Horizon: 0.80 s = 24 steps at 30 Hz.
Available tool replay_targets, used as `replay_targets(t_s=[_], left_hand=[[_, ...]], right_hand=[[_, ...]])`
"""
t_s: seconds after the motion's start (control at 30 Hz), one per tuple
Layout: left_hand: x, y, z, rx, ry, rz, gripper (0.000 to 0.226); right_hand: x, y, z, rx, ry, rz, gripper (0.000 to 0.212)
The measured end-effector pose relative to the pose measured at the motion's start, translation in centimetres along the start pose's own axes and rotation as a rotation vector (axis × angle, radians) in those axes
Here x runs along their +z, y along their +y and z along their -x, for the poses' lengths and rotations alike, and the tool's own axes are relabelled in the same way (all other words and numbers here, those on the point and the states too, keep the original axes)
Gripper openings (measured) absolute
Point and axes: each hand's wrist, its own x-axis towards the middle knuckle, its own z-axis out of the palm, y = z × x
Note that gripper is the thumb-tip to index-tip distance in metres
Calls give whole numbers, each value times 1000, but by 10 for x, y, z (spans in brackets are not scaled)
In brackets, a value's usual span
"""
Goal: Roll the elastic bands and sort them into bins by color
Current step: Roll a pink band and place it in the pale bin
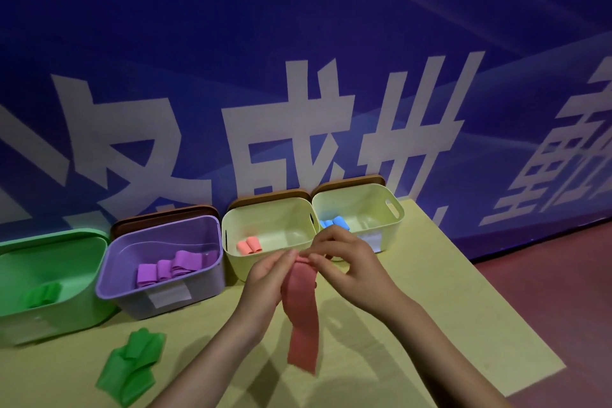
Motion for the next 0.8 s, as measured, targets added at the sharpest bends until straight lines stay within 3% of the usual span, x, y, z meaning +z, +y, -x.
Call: replay_targets(t_s=[0.23,0.3,0.43,0.5,0.63,0.7,0.8], left_hand=[[-5,4,-3,177,57,-244,28],[-8,6,-4,251,89,-295,27],[-11,2,-4,346,95,-378,40],[-10,3,-1,351,116,-335,35],[-4,7,3,221,218,-89,25],[-2,10,2,50,190,71,28],[0,11,5,-65,124,69,32]], right_hand=[[10,-7,-11,332,79,-248,10],[14,-10,-12,356,74,-321,5],[23,-13,-9,321,110,-316,14],[26,-16,-8,286,137,-284,18],[34,-20,-9,291,175,-362,17],[35,-21,-10,305,204,-405,12],[30,-16,-10,236,263,-289,5]])
